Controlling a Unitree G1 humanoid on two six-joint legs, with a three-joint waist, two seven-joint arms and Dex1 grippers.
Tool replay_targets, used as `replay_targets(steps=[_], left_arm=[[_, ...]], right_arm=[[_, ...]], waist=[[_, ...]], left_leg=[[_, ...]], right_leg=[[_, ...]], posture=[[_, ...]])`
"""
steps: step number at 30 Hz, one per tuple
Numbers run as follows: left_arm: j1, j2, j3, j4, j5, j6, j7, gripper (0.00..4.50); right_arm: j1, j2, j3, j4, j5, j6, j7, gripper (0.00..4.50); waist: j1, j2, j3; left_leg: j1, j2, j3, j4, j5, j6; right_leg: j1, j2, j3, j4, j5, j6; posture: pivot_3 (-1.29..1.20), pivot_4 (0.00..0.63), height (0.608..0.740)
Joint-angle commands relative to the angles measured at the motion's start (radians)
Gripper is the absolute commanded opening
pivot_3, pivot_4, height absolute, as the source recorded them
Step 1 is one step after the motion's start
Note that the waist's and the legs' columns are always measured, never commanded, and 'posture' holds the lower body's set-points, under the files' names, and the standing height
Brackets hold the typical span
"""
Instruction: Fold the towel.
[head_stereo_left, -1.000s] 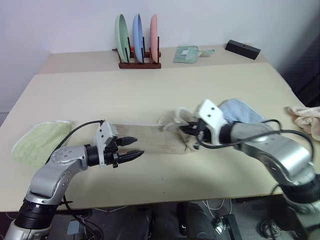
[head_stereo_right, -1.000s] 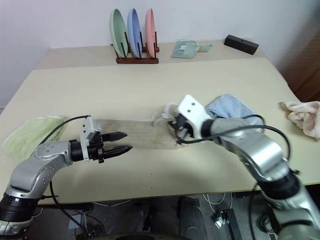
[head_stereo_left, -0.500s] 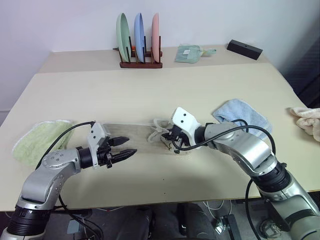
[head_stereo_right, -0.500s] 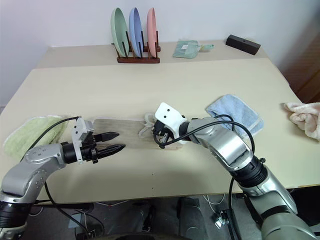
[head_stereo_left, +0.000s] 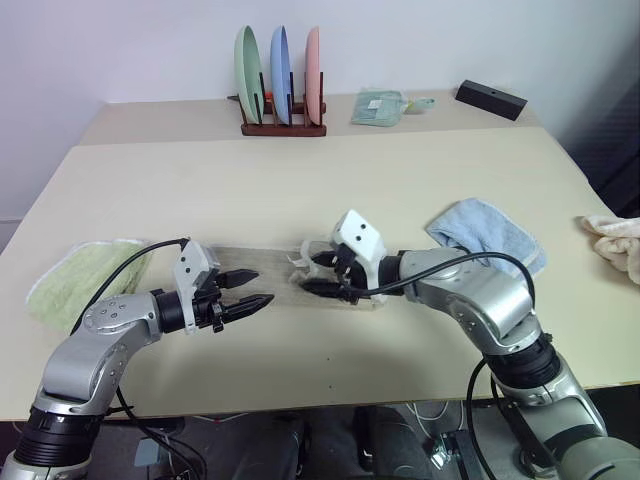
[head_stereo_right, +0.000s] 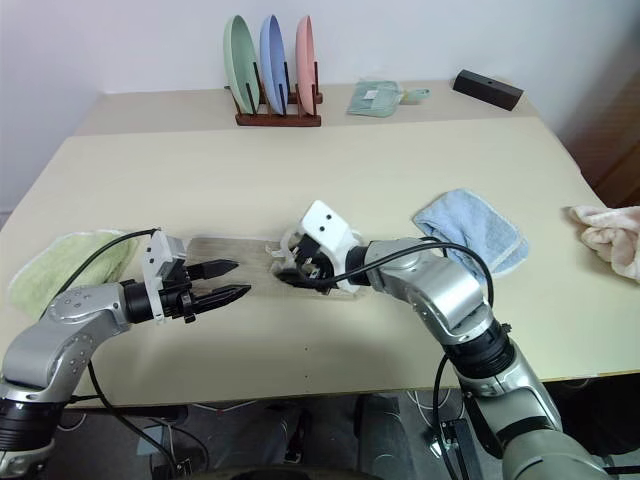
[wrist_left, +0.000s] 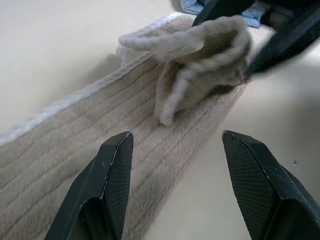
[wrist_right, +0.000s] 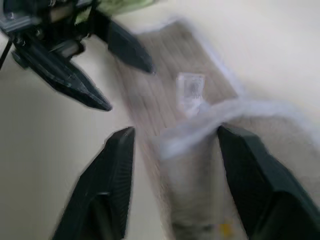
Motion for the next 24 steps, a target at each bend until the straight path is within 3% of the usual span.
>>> replay_targets(steps=[1,2,7,12,24], left_arm=[[0.008,0.018,0.025,-0.018,-0.005,-0.004,-0.003,2.86],[0.013,0.020,0.028,-0.020,-0.006,-0.004,-0.002,2.86],[0.012,0.018,0.026,-0.019,-0.007,-0.003,0.007,2.86],[0.005,0.013,0.016,-0.015,-0.005,-0.004,0.011,2.86],[0.009,0.010,0.022,-0.011,-0.008,-0.007,0.013,2.86]], right_arm=[[0.019,-0.042,-0.127,-0.092,0.104,-0.014,0.080,2.42],[0.025,-0.045,-0.170,-0.098,0.139,-0.015,0.092,2.42],[0.011,-0.034,-0.285,0.022,0.143,-0.016,0.019,0.11],[0.024,-0.029,-0.202,0.109,0.018,-0.152,0.003,0.04],[0.145,0.033,0.069,0.280,-0.205,-0.467,0.118,0.04]], waist=[[-0.001,0.000,0.000],[-0.002,0.000,0.000],[-0.004,0.000,0.000],[-0.003,0.000,0.000],[-0.004,0.000,0.000]], left_leg=[[0.000,0.000,0.000,0.000,0.000,0.000],[0.000,0.000,0.000,0.000,0.000,0.000],[0.001,0.000,0.000,-0.001,0.000,0.000],[0.000,0.000,0.000,-0.001,0.000,0.000],[0.001,0.000,0.000,0.000,0.000,0.000]], right_leg=[[0.000,0.000,0.000,0.000,0.000,0.000],[0.000,0.000,0.000,0.000,0.000,0.000],[0.000,0.000,0.000,0.000,0.000,0.000],[0.000,0.000,0.000,0.000,0.000,0.000],[0.000,0.000,0.000,0.000,0.000,0.000]], posture=[[0.00,0.150,0.737],[0.00,0.150,0.737],[0.00,0.150,0.737],[0.00,0.150,0.737],[0.00,0.150,0.737]])
